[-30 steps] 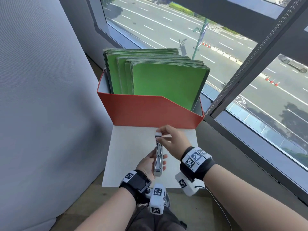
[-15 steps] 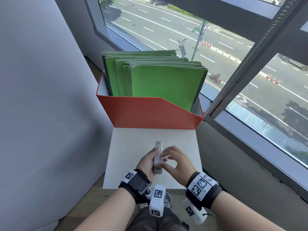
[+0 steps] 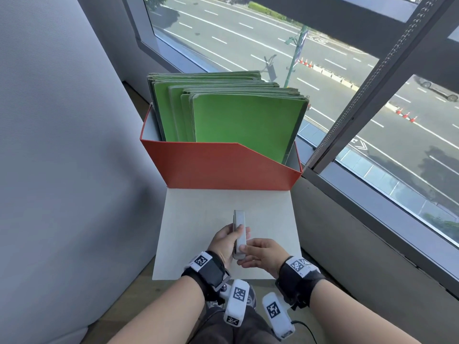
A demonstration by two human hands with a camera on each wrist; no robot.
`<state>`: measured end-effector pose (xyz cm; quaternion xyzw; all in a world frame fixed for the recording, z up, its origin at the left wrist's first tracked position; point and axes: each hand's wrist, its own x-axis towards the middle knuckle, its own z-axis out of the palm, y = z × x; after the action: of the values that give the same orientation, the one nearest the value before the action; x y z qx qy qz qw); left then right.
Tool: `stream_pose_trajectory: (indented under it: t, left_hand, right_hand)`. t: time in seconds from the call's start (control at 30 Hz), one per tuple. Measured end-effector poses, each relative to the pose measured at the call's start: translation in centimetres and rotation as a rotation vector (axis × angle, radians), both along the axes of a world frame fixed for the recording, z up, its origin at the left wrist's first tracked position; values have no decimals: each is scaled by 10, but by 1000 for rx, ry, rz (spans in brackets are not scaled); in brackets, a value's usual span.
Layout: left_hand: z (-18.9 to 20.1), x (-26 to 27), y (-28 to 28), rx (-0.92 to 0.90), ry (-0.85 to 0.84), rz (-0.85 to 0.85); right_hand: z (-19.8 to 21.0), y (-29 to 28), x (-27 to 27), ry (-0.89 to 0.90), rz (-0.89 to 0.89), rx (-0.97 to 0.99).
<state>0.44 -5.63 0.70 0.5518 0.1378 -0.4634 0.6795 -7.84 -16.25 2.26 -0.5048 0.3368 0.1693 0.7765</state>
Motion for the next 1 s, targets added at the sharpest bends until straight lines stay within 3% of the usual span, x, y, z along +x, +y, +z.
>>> stream_pose_trajectory:
  t: [0.27,0.6,0.83,1.0]
  left_hand:
    - [-2,0,3,45,-52,-45]
    - [13,20,-44,330,-474,-415]
    - [5,20,-99,483,-589,-600]
    - [-14,17,-113,552,-598,-629]
  right_hand:
    - [-8,2,-1,-17,42,-72]
    - [1,-38,8,-99,-2,-337]
    - [8,-82,12,50,85,-531]
    - [3,-90,14,103,148,-594]
